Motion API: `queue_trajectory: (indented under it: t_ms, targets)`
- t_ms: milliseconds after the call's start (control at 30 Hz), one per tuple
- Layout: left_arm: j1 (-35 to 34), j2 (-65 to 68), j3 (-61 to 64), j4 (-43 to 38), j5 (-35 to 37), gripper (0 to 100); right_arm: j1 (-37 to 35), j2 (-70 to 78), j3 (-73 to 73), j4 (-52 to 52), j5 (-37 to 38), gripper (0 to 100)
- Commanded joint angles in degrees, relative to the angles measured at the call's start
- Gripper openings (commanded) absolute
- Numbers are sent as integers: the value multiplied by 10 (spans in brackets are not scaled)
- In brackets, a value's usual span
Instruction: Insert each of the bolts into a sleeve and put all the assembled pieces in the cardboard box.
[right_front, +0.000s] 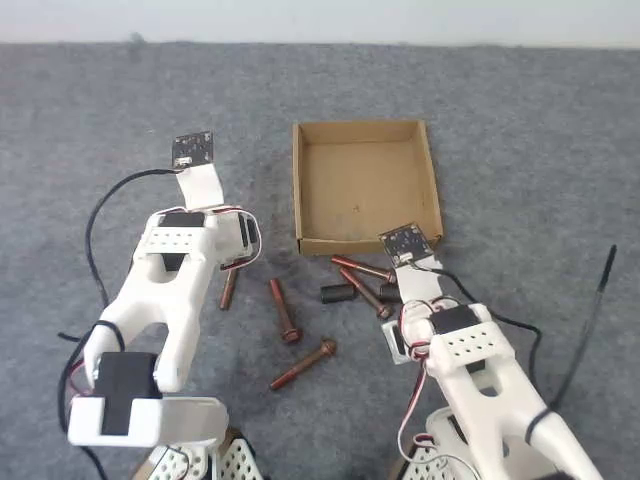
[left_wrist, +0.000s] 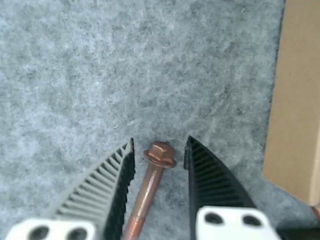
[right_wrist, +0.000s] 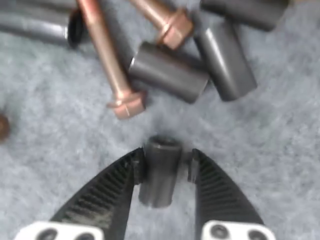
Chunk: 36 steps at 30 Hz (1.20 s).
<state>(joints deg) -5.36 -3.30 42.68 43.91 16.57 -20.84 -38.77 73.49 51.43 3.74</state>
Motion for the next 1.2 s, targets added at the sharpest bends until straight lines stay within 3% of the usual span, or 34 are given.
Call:
queue_trajectory:
  t_ms: [0, 400, 600, 767, 1033, 1167]
  targets:
    - [-1, -5, -3, -8, -4, 156, 12, -22, -33, 22, 7, 147]
    - [1, -5, -3, -9, -4, 156, 9, -15, -1, -30, 8, 131]
    - [2, -8, 4, -8, -4, 154, 10, -15, -1, -33, 45, 6]
    - [2, -10, 7, -8, -4, 153, 14, -21, -1, -29, 53, 6]
    - [-3, -11, 7, -4, -4, 152, 80, -22, -27, 3, 54, 6]
    - [-7, -18, 3, 47, -34, 152, 95, -22, -32, 9, 53, 6]
